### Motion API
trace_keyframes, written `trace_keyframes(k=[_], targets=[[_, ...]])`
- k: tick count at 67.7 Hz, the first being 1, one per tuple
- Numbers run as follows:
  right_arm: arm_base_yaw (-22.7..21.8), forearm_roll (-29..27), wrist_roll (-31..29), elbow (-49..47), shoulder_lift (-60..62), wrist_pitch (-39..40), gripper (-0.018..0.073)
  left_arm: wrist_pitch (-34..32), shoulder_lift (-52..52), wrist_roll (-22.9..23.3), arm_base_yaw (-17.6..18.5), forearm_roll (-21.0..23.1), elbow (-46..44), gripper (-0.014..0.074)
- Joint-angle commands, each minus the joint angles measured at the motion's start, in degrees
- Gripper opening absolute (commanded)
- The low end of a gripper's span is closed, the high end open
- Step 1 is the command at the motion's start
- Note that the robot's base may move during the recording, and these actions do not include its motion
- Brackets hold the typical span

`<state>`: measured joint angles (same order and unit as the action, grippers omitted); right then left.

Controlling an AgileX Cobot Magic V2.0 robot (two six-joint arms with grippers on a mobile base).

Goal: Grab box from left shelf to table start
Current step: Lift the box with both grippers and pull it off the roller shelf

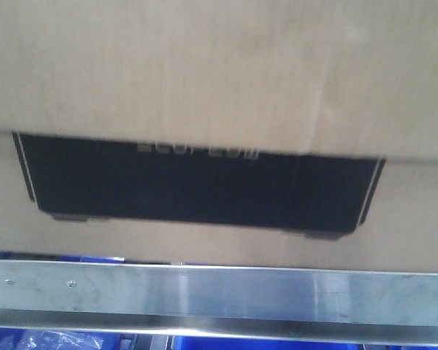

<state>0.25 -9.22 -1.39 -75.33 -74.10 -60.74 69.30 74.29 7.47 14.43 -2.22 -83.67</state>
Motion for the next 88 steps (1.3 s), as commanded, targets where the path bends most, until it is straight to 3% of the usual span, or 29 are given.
trace_keyframes(k=[1,15,25,45,76,88], targets=[[-0.3,1.88,-0.6,-2.03,5.97,5.54,0.0061,-5.65,-6.2,0.63,0.21,-0.71,-1.95,-0.0095],[2.16,1.28,-0.6,-0.01,13.85,6.41,0.0061,-9.22,-14.87,0.63,0.21,1.46,3.1,-0.0093],[4.68,1.28,-0.6,6.71,21.13,8.51,0.0061,-13.22,-23.32,0.63,0.21,2.96,11.16,-0.0093],[4.74,0.85,-0.6,19.76,38.35,10.13,0.0061,-16.36,-41.27,0.63,0.21,4.09,26.36,-0.0092],[4.74,-3.48,-0.6,20.21,58.51,10.26,0.0061,-15.77,-61.25,0.63,0.21,10.2,28.1,-0.0093],[4.74,-5.79,-0.6,20.21,62.23,11.55,0.0061,-16.26,-65.57,0.63,0.21,10.5,28.1,-0.0093]])
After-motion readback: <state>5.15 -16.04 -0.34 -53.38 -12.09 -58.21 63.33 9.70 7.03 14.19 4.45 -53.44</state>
